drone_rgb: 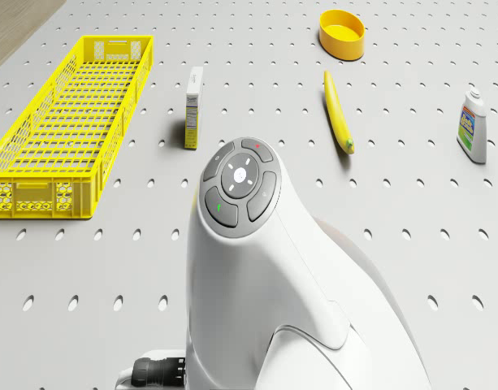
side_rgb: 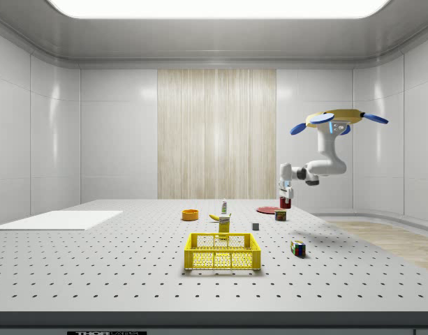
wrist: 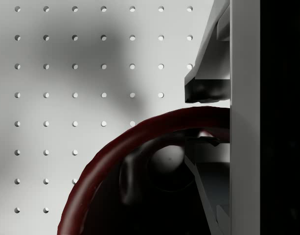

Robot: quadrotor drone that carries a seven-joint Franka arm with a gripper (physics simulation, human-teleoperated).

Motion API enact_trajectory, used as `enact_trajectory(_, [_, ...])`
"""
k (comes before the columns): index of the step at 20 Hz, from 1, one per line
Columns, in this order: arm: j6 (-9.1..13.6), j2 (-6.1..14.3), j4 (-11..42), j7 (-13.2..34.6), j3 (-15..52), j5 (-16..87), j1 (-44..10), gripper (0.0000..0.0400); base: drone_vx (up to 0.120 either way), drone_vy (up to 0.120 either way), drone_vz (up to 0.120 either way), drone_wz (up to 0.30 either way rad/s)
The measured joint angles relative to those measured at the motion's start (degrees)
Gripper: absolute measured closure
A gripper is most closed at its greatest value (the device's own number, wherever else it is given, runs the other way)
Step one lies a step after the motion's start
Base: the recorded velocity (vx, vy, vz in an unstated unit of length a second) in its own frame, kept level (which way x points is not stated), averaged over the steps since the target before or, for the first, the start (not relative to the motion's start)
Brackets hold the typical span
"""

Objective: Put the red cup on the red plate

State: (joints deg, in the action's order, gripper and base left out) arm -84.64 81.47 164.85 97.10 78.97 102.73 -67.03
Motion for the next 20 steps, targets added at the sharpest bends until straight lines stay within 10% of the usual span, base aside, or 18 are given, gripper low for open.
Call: enact_trajectory(20, [-2.5,2.6,-0.1,0.5,0.5,-1.1,-0.5,0.0301,0.0,-0.12,0.0,0.0])
